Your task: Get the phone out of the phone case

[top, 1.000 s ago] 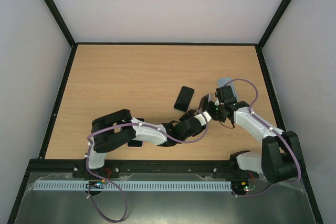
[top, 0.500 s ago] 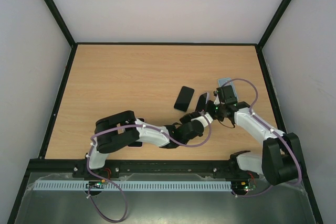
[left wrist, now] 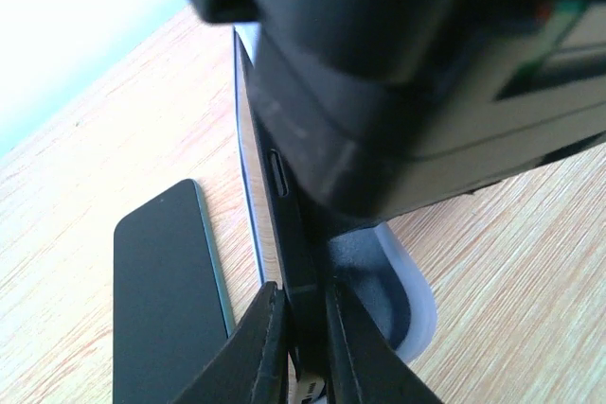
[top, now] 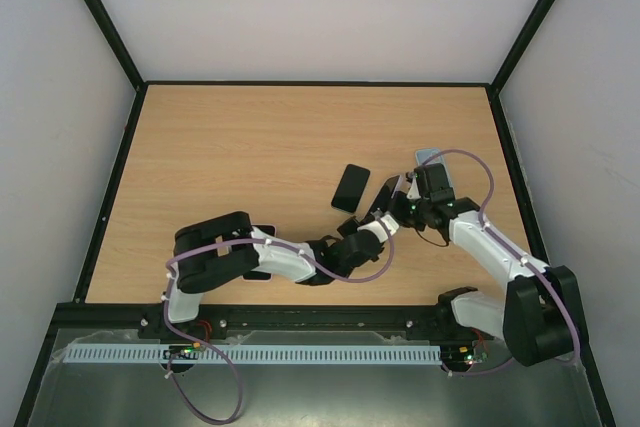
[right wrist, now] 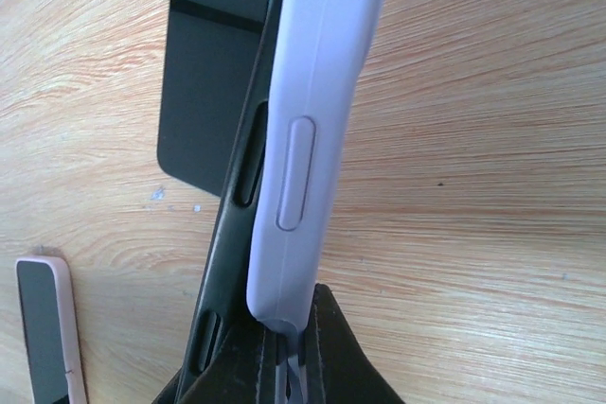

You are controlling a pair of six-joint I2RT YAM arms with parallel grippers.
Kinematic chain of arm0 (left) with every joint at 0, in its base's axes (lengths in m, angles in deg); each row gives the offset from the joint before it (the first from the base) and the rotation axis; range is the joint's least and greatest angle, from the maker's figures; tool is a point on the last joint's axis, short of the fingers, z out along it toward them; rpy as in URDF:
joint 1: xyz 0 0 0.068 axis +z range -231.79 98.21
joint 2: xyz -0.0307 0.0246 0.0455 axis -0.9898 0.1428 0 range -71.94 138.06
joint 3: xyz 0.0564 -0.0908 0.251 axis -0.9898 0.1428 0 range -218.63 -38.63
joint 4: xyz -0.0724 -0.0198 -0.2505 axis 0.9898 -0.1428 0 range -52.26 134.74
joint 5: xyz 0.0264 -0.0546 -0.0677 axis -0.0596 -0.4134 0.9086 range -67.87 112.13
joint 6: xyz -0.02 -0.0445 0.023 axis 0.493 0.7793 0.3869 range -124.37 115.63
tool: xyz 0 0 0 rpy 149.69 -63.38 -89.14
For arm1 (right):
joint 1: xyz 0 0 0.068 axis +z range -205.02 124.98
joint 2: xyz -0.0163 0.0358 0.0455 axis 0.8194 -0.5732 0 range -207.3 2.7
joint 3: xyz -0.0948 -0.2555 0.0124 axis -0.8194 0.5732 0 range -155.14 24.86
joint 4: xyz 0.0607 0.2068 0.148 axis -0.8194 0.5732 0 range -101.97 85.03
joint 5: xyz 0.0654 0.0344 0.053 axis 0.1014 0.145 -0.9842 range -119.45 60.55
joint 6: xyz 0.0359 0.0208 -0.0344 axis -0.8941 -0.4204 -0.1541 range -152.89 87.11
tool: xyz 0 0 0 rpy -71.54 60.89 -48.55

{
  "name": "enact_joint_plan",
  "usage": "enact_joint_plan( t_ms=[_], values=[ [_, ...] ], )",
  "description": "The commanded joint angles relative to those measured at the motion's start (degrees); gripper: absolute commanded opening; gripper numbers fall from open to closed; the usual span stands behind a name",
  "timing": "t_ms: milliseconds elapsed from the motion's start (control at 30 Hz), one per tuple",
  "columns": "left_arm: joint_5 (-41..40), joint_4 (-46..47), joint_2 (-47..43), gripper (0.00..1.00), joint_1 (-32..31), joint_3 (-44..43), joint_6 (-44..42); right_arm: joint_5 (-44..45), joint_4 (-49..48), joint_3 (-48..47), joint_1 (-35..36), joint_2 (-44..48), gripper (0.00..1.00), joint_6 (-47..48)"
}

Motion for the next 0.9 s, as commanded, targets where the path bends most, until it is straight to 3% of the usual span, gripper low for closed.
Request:
enact_joint_plan(
  t_ms=[0,400,867],
  values=[
    [-1.6,-0.6,-4.3,0.03,1.6,2.5,3.2,3.6,0.7,-0.1,0.2,2.5,0.02,4.2],
    [5.1,-3.3,-14.1,0.02,4.0,3.4,16.6,12.8,1.5,-1.4,1.8,5.9,0.02,10.6],
    [5.7,-2.6,-19.6,0.02,4.7,4.8,20.8,15.1,7.7,-10.1,2.8,2.1,0.02,14.4]
  ],
)
